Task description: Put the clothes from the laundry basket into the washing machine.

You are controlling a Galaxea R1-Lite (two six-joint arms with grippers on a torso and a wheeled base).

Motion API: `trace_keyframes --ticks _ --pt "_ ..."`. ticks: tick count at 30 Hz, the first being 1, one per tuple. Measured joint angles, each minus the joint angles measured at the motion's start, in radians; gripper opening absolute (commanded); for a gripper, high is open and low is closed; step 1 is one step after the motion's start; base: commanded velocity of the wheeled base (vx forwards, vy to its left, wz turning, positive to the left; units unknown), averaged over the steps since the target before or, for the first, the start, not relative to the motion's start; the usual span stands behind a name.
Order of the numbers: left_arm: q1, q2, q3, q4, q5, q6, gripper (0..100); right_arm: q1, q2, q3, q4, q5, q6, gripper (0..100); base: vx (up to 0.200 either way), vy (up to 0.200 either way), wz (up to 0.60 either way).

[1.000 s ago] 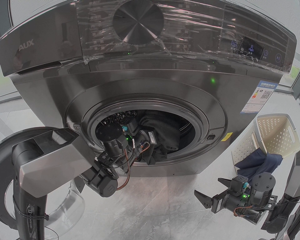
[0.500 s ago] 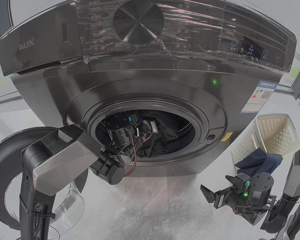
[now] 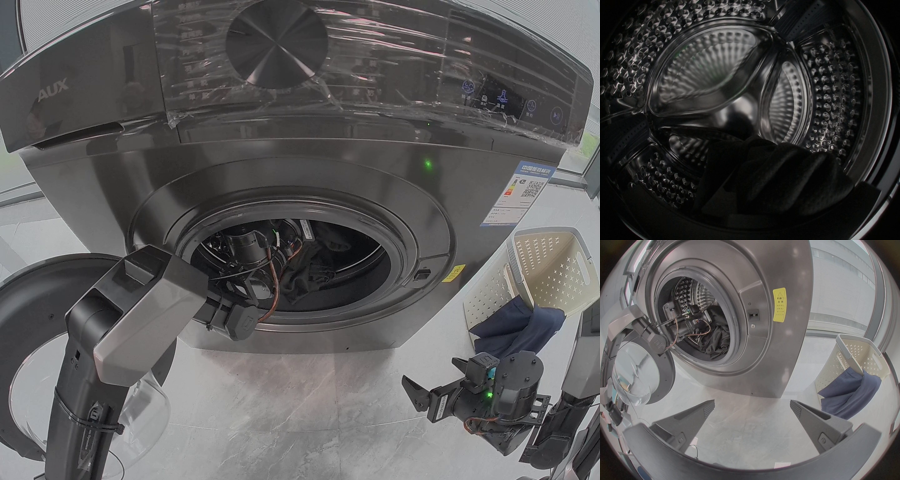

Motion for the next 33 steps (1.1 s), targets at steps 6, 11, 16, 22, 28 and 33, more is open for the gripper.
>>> trace_keyframes --ticks 6,11,16,22,28,33 --pt "0.015 0.039 -0.081 0.046 0.016 -0.001 100 0.009 0.007 0.006 -0.005 0.004 0.012 100 0.000 0.000 0.00" --pt "0.017 0.044 -0.086 0.052 0.028 -0.008 100 0.011 0.011 0.007 -0.005 0.005 0.013 100 0.000 0.000 0.00" --pt "0.011 0.000 0.010 0.092 0.029 -0.024 100 0.011 0.012 0.007 -0.005 0.006 0.013 100 0.000 0.000 0.00" --pt "-0.004 -0.098 0.196 0.204 -0.004 -0.060 100 0.012 0.013 0.007 -0.005 0.007 0.012 100 0.000 0.000 0.00" --pt "-0.018 -0.158 0.309 0.303 -0.054 -0.072 100 0.013 0.016 0.007 -0.005 0.008 0.012 100 0.000 0.000 0.00" --pt "-0.022 -0.165 0.330 0.314 -0.058 -0.068 0 0.013 0.019 0.007 -0.005 0.009 0.011 100 0.000 0.000 0.00"
